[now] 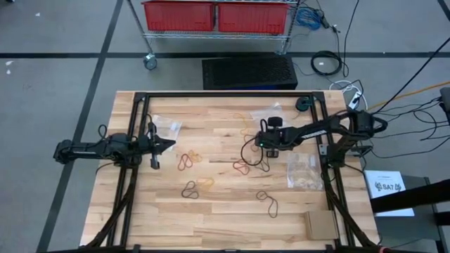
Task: Sort rubber bands
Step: Open the top zip bag
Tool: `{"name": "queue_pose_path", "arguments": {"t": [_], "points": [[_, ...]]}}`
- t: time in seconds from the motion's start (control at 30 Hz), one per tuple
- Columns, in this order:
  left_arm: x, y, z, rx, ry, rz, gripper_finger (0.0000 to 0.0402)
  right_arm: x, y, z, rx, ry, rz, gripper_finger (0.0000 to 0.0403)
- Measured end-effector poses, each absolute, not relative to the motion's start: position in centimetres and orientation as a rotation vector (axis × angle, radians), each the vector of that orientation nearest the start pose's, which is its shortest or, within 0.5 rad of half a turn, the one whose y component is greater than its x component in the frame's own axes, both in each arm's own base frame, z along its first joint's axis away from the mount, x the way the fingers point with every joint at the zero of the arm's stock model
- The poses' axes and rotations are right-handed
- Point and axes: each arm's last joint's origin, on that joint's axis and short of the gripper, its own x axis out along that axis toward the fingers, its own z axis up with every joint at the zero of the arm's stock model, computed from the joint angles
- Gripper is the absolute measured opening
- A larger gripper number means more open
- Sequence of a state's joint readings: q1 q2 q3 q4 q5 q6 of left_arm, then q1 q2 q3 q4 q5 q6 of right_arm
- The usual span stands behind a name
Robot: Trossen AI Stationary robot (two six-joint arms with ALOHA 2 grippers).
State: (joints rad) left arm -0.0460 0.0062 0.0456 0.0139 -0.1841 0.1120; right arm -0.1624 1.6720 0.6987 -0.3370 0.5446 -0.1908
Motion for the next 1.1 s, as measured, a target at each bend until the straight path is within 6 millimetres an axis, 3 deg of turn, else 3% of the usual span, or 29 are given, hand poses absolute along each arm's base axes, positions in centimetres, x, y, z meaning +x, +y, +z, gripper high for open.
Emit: {"name": "queue_pose_path", "arguments": {"t": [0.2,0.4,0.5,0.8,1.1], "points": [[9.5,0.1,18.0,0.106,-0.046,0.141,0.0018,25.0,-5.2,12.0,-0.336,1.306,-0.483,0.0002],[9.5,0.1,18.0,0.185,-0.038,0.145,0.0018,24.4,-4.3,14.8,-0.203,1.196,-0.469,0.0001],[9.5,0.1,18.0,0.291,-0.031,0.152,0.0018,24.0,-3.5,16.5,-0.138,1.115,-0.451,0.0000],[9.4,0.1,18.2,0.285,-0.053,0.161,0.0018,23.8,-0.3,22.7,-0.038,0.935,-0.384,0.0000],[9.5,-0.1,18.4,0.287,-0.083,0.090,0.0018,25.1,1.6,28.0,-0.042,0.818,-0.348,0.0000]]}}
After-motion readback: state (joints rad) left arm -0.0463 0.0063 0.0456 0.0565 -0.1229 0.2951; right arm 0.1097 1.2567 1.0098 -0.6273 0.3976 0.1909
